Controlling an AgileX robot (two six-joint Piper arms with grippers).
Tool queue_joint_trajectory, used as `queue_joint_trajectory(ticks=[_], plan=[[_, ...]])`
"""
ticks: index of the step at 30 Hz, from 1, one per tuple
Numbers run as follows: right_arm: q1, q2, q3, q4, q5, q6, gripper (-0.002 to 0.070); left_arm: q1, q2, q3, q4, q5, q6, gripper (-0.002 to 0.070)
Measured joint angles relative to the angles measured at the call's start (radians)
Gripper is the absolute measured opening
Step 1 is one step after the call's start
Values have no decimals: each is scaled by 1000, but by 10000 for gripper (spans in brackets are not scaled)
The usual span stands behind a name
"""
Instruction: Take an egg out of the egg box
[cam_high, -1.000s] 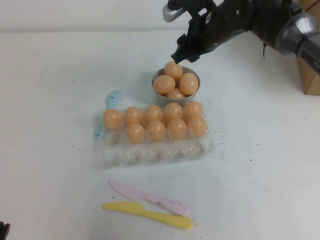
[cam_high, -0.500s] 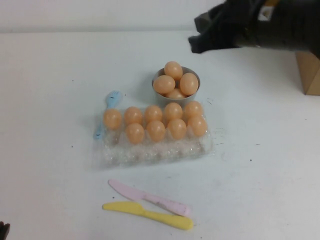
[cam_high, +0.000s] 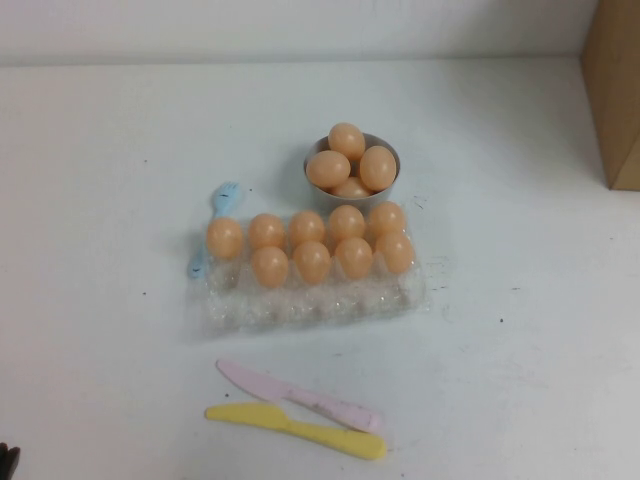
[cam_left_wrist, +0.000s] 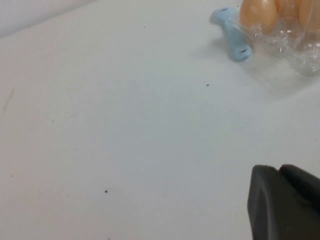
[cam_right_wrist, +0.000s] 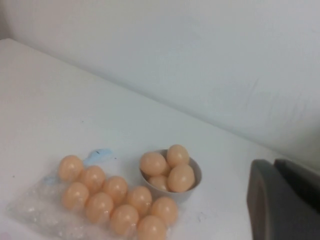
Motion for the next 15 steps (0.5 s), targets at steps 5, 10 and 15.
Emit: queue_joint_trajectory(ticks=[5,10,15], plan=[[-41,-211,148,-74,0,0,-16,0,0,0,0,0,0,-4],[-80,-376,234,-103,30,0,-16,0,0,0,0,0,0,-4],[-110,-443,278,-124,76,7,-16,0,0,0,0,0,0,-4]])
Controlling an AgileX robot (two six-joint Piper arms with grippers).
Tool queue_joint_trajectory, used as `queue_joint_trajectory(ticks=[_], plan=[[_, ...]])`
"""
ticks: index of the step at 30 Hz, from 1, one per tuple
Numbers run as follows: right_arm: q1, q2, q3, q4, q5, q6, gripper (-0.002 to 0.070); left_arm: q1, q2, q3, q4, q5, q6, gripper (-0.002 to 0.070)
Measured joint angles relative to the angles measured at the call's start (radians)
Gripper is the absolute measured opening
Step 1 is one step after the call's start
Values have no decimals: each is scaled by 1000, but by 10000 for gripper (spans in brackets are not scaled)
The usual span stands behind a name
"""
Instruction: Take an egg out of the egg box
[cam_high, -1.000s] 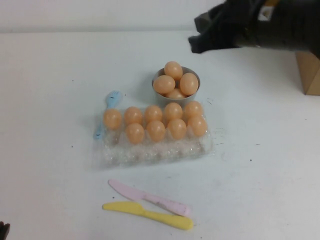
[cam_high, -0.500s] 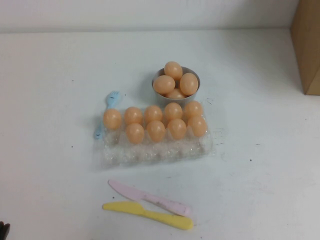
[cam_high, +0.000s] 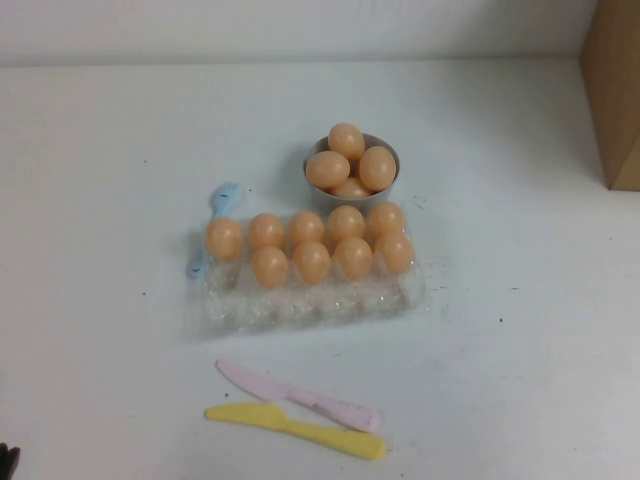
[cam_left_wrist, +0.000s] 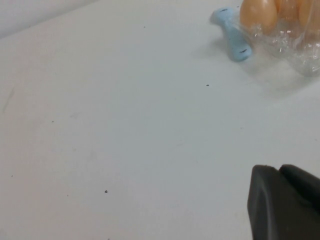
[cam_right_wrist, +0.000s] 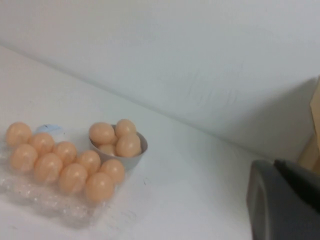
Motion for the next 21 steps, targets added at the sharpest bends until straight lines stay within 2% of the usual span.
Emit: queue_joint_trajectory(ticks=[4,11,21], plan=[[-76,-11,64,-29,-1,69,-16,0,0,0,0,2,0,-4],[-311,-46,242,9,-119,85,-16,0,0,0,0,2,0,-4],[-504,-184,481,22,-143,95,-17,0,0,0,0,2,0,-4]])
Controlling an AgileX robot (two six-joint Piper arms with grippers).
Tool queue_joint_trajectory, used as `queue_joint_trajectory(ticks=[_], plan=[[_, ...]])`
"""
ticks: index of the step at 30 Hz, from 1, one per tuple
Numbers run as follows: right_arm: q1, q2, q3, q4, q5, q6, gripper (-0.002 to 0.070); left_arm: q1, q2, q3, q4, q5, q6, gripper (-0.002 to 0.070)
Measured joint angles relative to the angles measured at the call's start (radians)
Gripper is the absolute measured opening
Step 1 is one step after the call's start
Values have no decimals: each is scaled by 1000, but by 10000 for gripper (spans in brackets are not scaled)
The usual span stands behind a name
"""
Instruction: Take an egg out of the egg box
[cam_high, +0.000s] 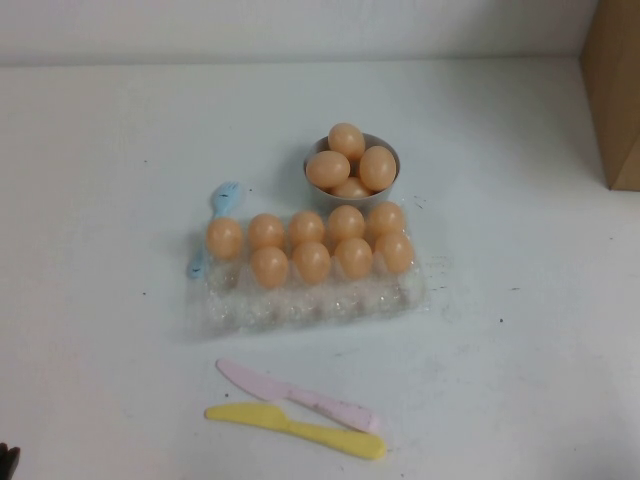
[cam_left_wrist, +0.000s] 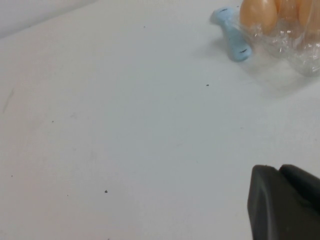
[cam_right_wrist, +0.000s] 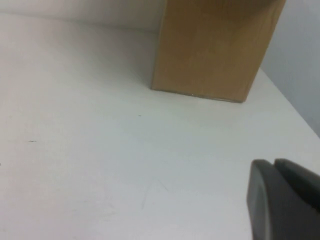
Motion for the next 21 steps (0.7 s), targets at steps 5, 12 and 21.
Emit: queue_joint_trajectory(ticks=[5,12,21], plan=[[-26,-96,27,11,39,0,-17,0,0,0,0,0,0,-4],[-26,-109,27,13,177,34,-17,0,0,0,0,0,0,-4],[0,-109,27,13,189,46,-17,0,0,0,0,0,0,-4]])
